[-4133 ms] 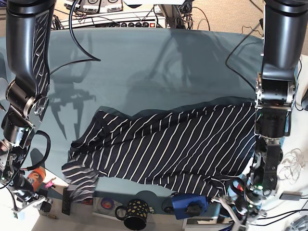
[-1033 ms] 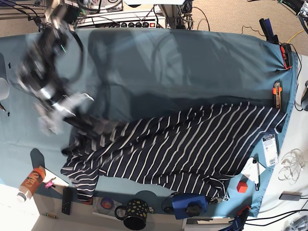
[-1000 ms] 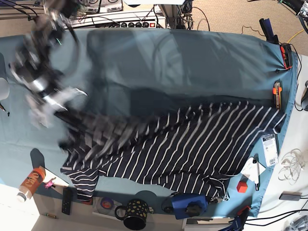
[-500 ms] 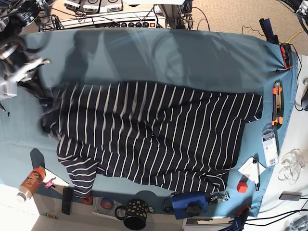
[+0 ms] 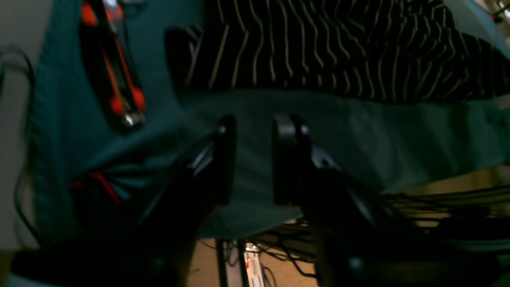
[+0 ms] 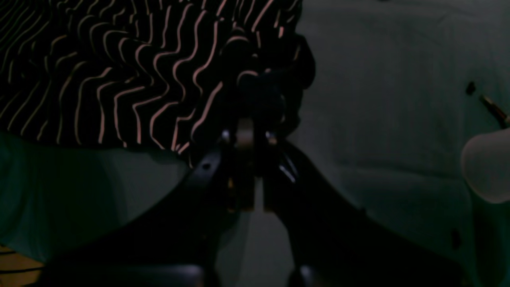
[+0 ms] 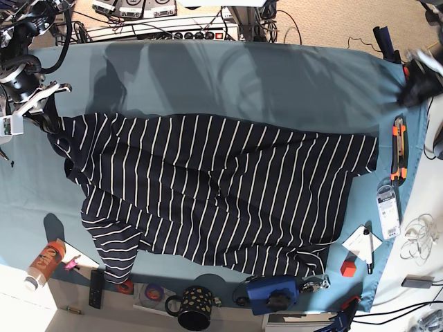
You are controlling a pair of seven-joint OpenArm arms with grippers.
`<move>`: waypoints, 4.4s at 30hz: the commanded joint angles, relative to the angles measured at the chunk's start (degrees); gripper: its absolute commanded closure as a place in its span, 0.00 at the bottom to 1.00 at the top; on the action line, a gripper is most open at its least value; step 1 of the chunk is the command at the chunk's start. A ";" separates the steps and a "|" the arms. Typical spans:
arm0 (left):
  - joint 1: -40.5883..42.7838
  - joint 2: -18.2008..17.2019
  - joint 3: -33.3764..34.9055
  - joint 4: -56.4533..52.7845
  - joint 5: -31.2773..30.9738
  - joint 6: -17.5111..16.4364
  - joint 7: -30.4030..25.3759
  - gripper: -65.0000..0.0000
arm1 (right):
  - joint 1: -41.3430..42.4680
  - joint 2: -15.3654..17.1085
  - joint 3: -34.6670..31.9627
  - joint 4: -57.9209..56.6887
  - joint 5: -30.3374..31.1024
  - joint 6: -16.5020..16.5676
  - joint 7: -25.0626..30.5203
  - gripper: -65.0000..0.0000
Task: Layout the t-shirt on the table in an organized manner, then fold the t-shirt properly
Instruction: 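Grasp the shirt edge with the right gripper and drag it outward, then grasp the opposite shirt edge with the left gripper, then lift the shirt with both grippers, stretch it, and lay it down, then grasp the shirt corner with the right gripper and pull it outward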
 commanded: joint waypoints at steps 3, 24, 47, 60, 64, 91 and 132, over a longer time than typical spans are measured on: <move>0.24 -0.04 3.50 0.81 -0.39 -0.06 -1.36 0.75 | 0.20 0.87 0.22 0.85 0.98 0.06 1.70 1.00; -22.62 -3.87 38.07 -9.79 58.60 8.04 -30.21 0.66 | 0.20 0.90 0.22 0.85 -1.07 0.06 1.70 1.00; -32.00 -9.05 37.97 -28.59 36.26 11.41 -13.20 1.00 | 0.22 1.03 0.22 0.85 -2.62 0.06 10.03 1.00; -31.91 -10.01 31.82 -12.00 35.71 11.43 -13.81 1.00 | 0.28 1.51 0.24 0.85 -0.31 0.06 16.44 1.00; -31.78 -10.40 25.22 -6.29 38.36 11.47 -15.45 1.00 | 1.66 2.01 0.26 0.85 -0.31 0.06 17.84 1.00; -8.94 -7.78 19.61 8.57 38.36 11.65 -22.40 1.00 | 2.08 2.34 -2.40 -6.23 1.11 0.06 18.56 1.00; -22.84 -12.50 8.37 -8.22 33.27 11.69 -14.14 0.67 | 30.56 16.26 2.84 -46.53 27.06 0.06 -0.50 0.68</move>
